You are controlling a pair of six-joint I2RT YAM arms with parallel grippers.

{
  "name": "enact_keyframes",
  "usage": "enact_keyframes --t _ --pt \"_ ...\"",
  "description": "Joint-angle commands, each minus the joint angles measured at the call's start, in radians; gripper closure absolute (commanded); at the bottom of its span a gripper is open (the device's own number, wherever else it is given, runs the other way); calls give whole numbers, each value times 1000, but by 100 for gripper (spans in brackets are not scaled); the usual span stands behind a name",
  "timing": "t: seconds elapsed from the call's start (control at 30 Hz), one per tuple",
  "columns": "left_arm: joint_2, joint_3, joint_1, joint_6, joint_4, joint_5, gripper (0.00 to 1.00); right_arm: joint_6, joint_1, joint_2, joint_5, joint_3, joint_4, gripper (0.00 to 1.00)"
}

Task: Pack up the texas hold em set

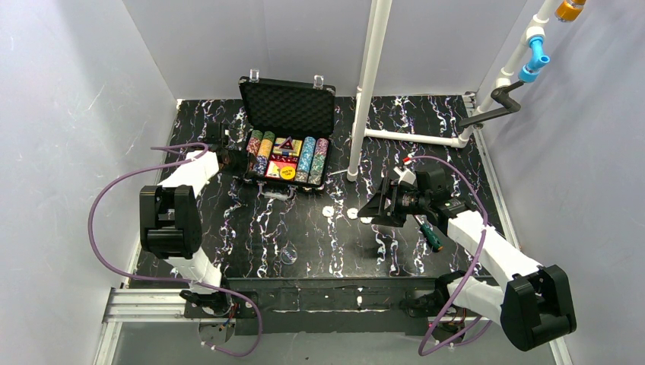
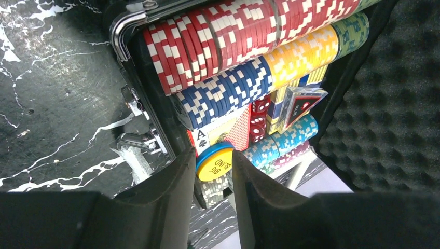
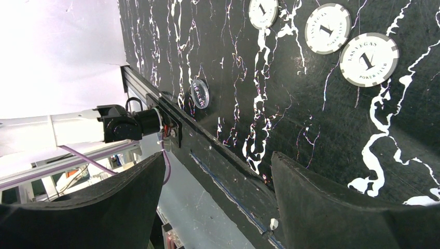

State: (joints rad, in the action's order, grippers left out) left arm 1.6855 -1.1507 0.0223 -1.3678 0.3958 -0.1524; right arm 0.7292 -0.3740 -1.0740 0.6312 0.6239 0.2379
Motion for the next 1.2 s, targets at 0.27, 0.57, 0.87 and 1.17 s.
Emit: enact_keyframes --t 0.27,0.57,0.87,1.17 --pt "-376 264 62 585 -18 -165 26 -156 0 -5 -38 25 104 19" --pt "-628 398 433 576 259 49 20 -247 -75 -67 -171 103 208 17" --pt "-488 370 778 408 422 316 18 -136 -154 -74 -199 115 150 19" --pt "-332 363 846 435 314 260 26 -112 -215 -70 -235 102 159 21"
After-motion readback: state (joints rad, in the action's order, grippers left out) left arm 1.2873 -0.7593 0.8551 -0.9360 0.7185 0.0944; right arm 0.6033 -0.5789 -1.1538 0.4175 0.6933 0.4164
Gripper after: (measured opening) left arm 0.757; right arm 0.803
